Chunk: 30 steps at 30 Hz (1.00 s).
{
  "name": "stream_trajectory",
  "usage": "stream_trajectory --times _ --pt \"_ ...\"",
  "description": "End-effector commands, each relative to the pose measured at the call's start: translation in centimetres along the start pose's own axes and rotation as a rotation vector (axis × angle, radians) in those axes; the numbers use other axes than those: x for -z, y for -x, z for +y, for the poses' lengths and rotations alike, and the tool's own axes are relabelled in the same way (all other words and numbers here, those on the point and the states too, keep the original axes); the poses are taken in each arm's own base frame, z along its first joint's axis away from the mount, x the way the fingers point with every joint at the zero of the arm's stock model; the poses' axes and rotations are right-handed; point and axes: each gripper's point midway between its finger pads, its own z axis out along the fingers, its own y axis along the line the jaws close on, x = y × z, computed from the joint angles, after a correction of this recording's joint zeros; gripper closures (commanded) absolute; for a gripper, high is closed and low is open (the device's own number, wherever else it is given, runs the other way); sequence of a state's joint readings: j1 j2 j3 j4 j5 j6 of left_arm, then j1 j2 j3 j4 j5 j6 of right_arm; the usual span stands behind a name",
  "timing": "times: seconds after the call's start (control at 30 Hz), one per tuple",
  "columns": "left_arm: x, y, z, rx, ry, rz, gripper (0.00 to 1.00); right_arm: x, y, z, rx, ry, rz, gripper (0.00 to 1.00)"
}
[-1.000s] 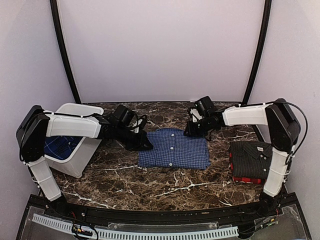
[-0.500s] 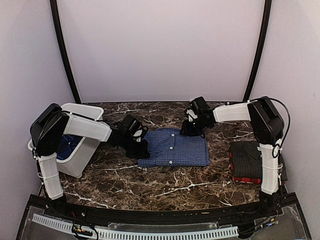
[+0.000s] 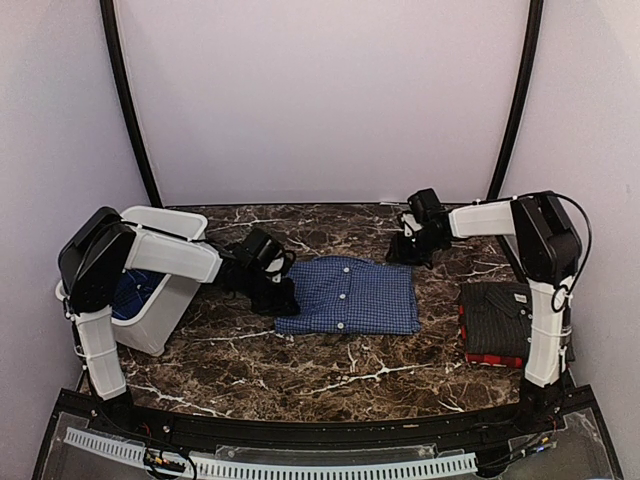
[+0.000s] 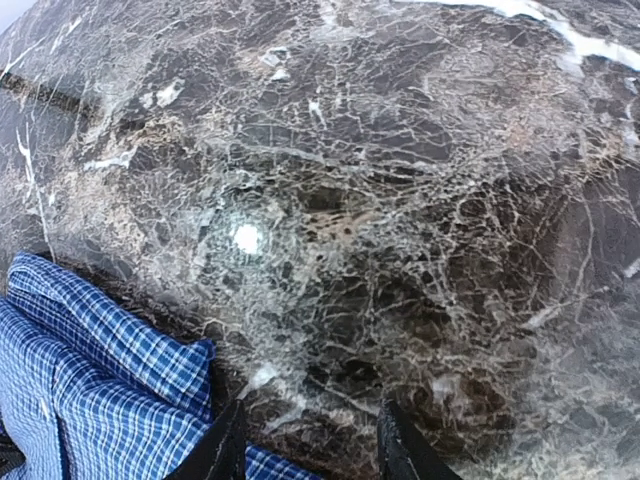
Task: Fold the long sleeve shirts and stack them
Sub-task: Adjust the square-folded shirt at the center of the board.
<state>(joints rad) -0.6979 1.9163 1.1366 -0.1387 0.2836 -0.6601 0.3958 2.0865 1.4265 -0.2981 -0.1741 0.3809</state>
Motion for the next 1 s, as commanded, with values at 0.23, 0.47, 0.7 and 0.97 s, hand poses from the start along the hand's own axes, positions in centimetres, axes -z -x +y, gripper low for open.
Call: stream_trajectory --times 0.23,0.47,0.7,0.97 --pt "4.2 1.4 -2.1 -0.022 -0.029 -0.065 0.85 6.9 0.7 2.4 0.035 -0.023 -0.115 0.58" --pt "5.3 0.5 -3.3 -0.026 -0.099 -0.047 0.84 8.5 -3.7 6.0 0.072 0.032 -0.092 0.58" --pt "4.6 -2.8 -3.2 -0.006 -0.163 0.034 0.84 8.5 -10.8 9.8 0.115 0.092 0.011 0.6" --pt "3.0 -5.5 -0.9 0.038 -0.124 0.084 0.84 8.8 -17.3 9.0 0.056 0.126 0.114 0.61"
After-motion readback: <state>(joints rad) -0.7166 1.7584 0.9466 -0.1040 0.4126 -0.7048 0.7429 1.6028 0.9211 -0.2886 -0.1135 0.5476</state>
